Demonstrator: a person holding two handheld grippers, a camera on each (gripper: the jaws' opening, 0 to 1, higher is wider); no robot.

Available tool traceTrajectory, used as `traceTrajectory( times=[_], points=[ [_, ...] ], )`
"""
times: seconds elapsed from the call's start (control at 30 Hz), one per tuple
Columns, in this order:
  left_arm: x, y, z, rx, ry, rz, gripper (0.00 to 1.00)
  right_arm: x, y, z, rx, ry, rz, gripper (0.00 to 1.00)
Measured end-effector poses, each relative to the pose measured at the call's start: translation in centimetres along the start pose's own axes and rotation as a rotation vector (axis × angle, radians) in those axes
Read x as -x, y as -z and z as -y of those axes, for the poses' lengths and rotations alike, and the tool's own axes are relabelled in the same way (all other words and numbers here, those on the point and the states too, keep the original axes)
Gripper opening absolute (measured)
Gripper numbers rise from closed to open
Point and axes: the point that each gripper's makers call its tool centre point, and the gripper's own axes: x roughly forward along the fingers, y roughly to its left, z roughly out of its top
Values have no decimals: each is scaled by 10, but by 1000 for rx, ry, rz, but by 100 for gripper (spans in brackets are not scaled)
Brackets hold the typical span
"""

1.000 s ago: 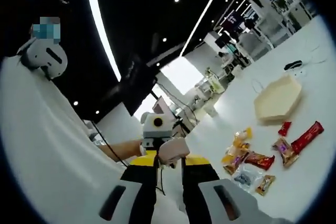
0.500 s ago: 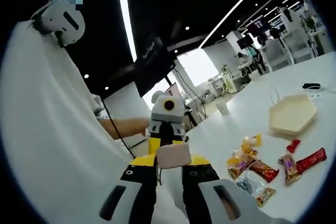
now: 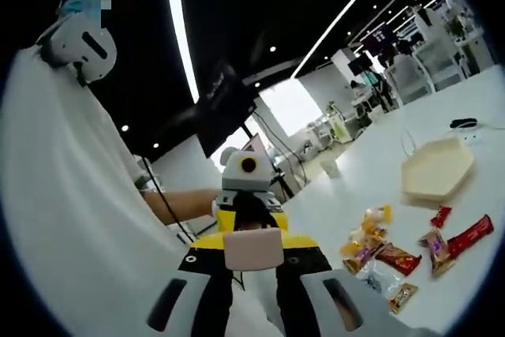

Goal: Place the target food into the container with the food tongs after gripping and lifting it, then release it inside without dropping or visibly crushing the food.

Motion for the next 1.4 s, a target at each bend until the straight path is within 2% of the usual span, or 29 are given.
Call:
traceTrajectory(
  times=[0.1, 0.17, 0.23, 0.27, 0.33, 0.4, 0.47, 0.5, 0.57, 0.67, 0.77, 1.13, 1.4],
  points=[
    [0, -4, 2, -8, -5, 21, 31, 2, -9, 1, -35, 9, 71, 19],
    [-1, -4, 1, -11, -10, 21, 29, 3, -12, 3, -69, 5, 95, 20],
    [-1, -6, 0, -9, -18, 28, 26, 3, -12, 3, -95, 7, 93, 19],
    [-1, -7, -1, 29, -16, 29, 24, 3, -12, 3, -87, 11, 95, 19],
    [-1, -8, -3, 33, -18, 26, 18, 3, -12, 4, -79, 17, 89, 18],
    [-1, -7, 0, 82, -12, 15, 14, 3, -14, 3, -63, 13, 89, 17],
    [-2, -8, 5, 81, 10, 23, 9, 3, -18, 2, -59, 4, 93, 17],
    [-3, -7, 11, 48, 30, 20, 7, 3, -19, 1, -57, 1, 93, 17],
    [-5, -3, 12, 57, 32, -10, 5, 1, -18, -1, -60, -9, 76, 17],
    [-8, 1, 13, 49, 36, -33, 4, -5, -6, -3, -48, -16, 10, 17],
    [-8, 3, 14, 52, 44, -41, 4, -8, -2, -4, -59, -25, -2, 17],
    [-9, -3, 15, 66, 66, -33, 4, -9, -8, -5, -98, -30, 51, 16],
    [-17, -4, 18, 69, 86, -53, 5, -13, -13, -7, -108, -35, 75, 18]
  ],
)
